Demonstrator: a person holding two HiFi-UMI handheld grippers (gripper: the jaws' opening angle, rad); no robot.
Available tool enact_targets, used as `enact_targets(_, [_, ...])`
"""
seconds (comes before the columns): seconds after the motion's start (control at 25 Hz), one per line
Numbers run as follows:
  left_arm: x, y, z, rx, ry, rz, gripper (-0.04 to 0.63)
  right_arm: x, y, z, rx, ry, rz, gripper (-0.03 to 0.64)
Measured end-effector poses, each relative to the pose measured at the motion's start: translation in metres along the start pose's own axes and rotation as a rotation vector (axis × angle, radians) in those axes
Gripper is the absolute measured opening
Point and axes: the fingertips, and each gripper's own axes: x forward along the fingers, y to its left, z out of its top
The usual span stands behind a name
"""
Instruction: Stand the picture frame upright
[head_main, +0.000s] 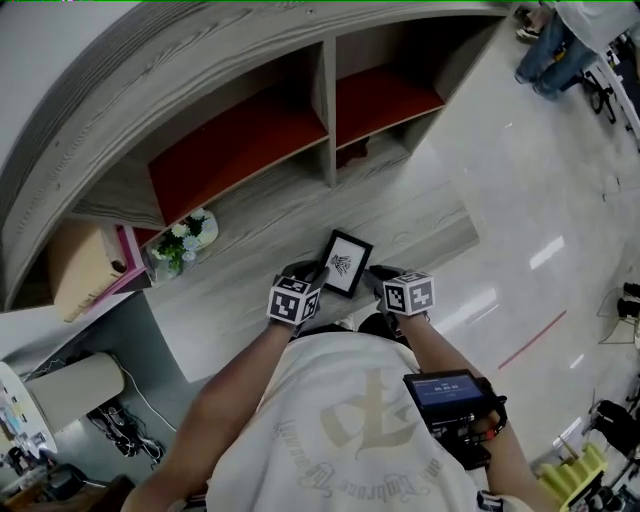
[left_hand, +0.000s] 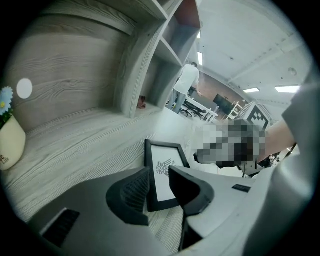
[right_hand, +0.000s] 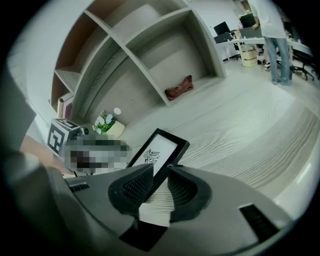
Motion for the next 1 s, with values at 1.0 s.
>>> enact_targets(1.0, [0.046, 0.021, -0.014, -0.002, 0.145, 0.019, 0.155, 0.033, -0.009, -0.008, -0.059, 0.178, -0.208, 0.138])
